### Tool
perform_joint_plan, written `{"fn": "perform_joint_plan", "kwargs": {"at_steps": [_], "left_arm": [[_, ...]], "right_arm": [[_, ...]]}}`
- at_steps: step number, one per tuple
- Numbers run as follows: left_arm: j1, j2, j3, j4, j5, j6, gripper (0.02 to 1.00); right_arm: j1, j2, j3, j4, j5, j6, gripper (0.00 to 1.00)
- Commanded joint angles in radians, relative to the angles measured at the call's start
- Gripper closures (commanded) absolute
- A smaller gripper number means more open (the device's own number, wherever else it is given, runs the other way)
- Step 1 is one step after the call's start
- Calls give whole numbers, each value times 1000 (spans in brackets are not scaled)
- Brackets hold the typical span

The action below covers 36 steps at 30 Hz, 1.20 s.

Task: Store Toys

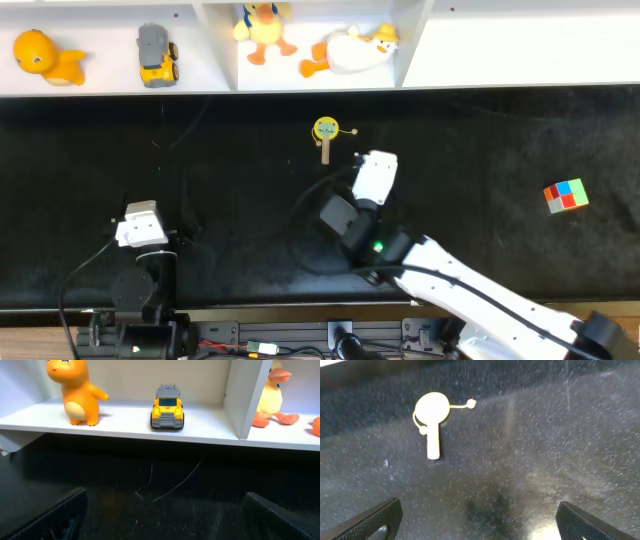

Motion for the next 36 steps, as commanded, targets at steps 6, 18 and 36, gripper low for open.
{"fn": "perform_joint_plan", "kwargs": {"at_steps": [6,18,36], "left_arm": [[5,-13,-3,-1,-11,22,20],[5,-13,-3,-1,-11,22,20],[5,-13,-3,-1,-12,22,20]], "right_arm": [[-152,167,191,9,-216,-128,5],[-180,353,367,-58,-322,-248,7],[-180,459,368,-39,-311,-361,3]]}}
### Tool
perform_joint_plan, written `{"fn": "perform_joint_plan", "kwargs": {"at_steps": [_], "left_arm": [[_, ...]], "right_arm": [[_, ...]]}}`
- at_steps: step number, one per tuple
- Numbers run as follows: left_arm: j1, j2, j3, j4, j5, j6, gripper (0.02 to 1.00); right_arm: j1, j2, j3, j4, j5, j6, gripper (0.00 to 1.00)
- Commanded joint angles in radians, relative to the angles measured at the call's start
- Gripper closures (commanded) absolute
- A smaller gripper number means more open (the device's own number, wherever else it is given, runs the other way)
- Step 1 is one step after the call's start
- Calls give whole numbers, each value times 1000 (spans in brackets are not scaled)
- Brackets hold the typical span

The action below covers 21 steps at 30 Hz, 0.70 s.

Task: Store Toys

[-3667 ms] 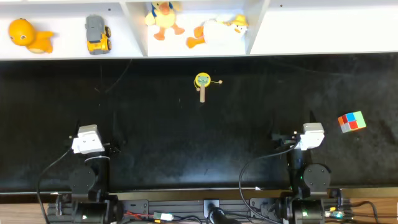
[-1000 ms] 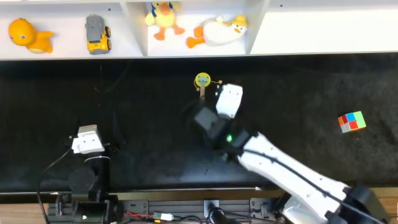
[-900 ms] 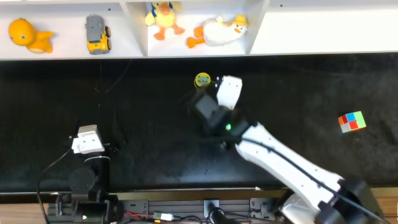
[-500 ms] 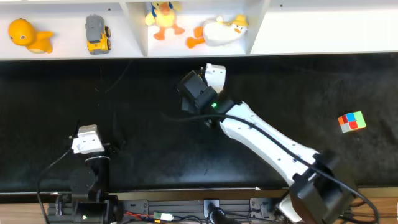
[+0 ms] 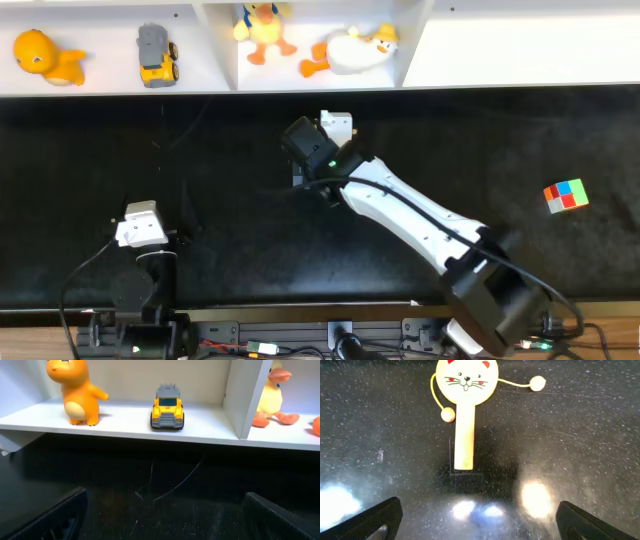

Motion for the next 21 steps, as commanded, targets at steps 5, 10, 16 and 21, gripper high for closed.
{"fn": "perform_joint_plan", "kwargs": {"at_steps": [5,10,16,21], "left_arm": [[5,-13,-3,-1,-11,22,20],[5,-13,-3,-1,-11,22,20],[5,-13,-3,-1,-12,22,20],[5,-13,-3,-1,-11,22,20]], "right_arm": [[-3,55,30,56,17,-55,3],[-3,64,30,72,47,-55,3],[-13,66,30,110,67,-55,5],[-34,70,30,136,66,-74,3]]}}
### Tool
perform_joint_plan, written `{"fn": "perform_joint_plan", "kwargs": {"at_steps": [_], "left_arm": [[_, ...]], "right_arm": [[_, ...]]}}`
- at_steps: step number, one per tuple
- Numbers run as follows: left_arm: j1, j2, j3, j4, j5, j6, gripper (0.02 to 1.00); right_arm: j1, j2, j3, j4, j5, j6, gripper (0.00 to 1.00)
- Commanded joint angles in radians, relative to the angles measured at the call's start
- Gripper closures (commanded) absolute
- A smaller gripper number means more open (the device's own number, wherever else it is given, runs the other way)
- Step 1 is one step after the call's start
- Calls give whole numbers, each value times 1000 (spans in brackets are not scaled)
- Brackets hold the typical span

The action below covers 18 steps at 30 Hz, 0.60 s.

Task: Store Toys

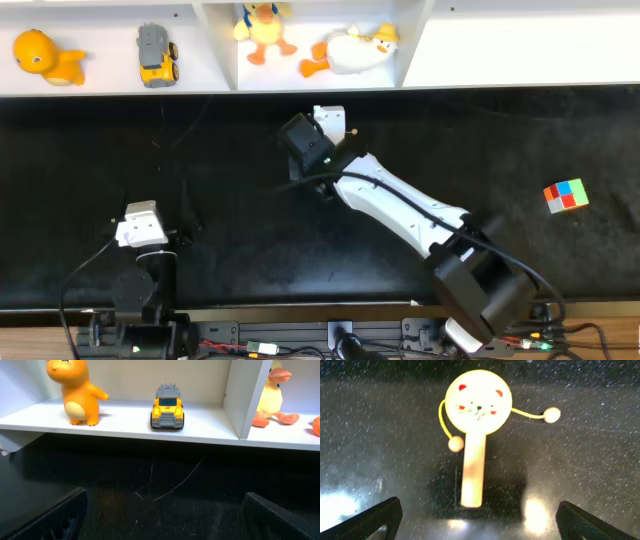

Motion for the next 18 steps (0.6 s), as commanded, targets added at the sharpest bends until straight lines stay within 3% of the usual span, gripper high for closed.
{"fn": "perform_joint_plan", "kwargs": {"at_steps": [1,10,18], "left_arm": [[5,-13,-3,-1,-11,22,23],[5,-13,-3,-1,-11,22,20],[5,-13,-3,-1,-11,22,20]], "right_arm": [[-26,17,30,31,17,-22,3],[-35,48,30,34,-42,-48,3],[-35,64,30,55,-46,-55,23]]}}
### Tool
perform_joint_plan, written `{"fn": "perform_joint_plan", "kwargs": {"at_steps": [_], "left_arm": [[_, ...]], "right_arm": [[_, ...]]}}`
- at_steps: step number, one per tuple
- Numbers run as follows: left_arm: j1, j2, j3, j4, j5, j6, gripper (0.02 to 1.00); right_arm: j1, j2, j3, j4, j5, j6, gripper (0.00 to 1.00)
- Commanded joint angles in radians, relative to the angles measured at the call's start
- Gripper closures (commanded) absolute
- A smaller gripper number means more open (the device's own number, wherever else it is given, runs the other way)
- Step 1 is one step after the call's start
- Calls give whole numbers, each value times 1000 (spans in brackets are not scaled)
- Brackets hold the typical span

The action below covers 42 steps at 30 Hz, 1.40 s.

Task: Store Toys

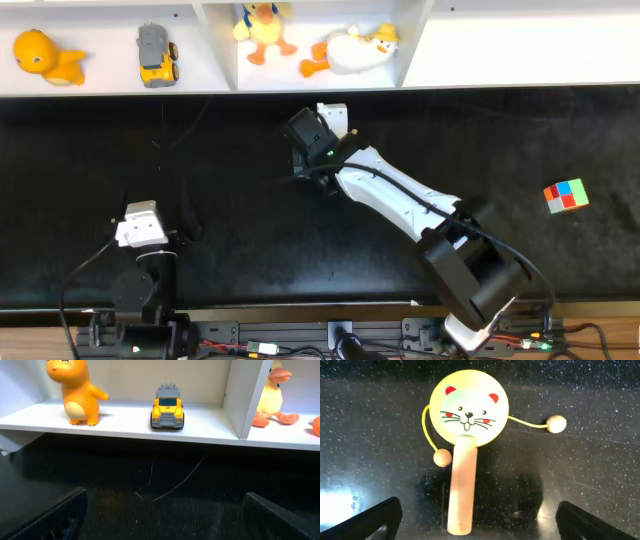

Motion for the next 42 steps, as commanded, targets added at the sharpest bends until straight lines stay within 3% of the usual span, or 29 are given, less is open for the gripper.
{"fn": "perform_joint_plan", "kwargs": {"at_steps": [1,9,18,22,25,29,33,38,42], "left_arm": [[5,-13,-3,-1,-11,22,20],[5,-13,-3,-1,-11,22,20],[5,-13,-3,-1,-11,22,20],[5,-13,-3,-1,-11,22,20],[5,-13,-3,-1,-11,22,20],[5,-13,-3,-1,-11,22,20],[5,-13,-3,-1,-11,22,20],[5,-13,-3,-1,-11,22,20],[5,-13,-3,-1,-11,22,20]], "right_arm": [[1,18,30,23,-13,-13,27],[1,46,30,43,-42,-30,27],[1,63,30,46,-56,-30,123],[1,63,30,47,-56,-30,242],[1,63,30,47,-56,-30,408],[1,63,30,48,-56,-30,441],[1,63,30,54,-56,-30,564],[1,63,30,62,-56,-30,608],[1,63,30,63,-56,-30,790]]}}
